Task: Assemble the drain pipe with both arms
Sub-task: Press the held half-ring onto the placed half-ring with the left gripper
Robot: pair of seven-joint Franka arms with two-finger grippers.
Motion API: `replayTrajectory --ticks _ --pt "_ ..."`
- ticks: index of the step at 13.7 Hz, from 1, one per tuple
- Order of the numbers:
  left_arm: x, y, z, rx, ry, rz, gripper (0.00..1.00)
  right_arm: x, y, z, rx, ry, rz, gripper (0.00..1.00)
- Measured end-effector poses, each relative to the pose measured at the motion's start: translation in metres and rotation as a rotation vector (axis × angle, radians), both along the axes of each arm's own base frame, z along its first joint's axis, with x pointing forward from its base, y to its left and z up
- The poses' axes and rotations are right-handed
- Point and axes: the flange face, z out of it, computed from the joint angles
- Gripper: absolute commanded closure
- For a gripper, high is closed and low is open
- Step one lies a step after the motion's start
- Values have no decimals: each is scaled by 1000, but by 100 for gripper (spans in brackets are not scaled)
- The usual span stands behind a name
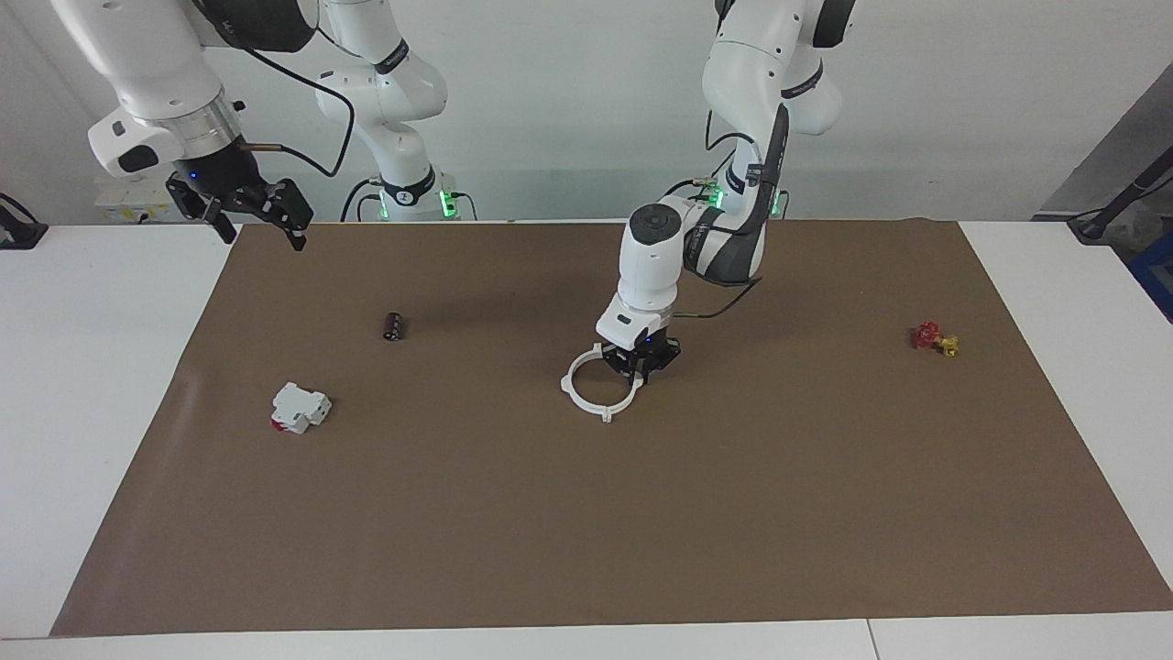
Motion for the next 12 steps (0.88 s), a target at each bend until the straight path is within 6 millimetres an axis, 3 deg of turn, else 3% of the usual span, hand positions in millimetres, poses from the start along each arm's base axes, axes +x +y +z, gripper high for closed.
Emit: replayTrajectory --ticks 2,3,4,5,7,8,9,12 --pt "0 0 0 -1 -2 -1 100 0 0 0 0 0 0 0" --pt "0 0 0 -2 -2 -1 82 0 0 0 0 0 0 0" --pt "0 0 0 -2 -3 -1 46 0 0 0 0 0 0 0" --pt "0 0 0 -3 -4 -1 35 0 0 0 0 0 0 0" --pt "0 -1 0 -5 -6 -2 28 0 0 0 0 0 0 0" --pt "0 -1 0 -5 -6 -2 11 0 0 0 0 0 0 0" --pt "0 -1 0 -6 -6 -2 4 0 0 0 0 0 0 0" --pt "0 -1 2 -7 -9 -2 1 0 0 0 0 0 0 0"
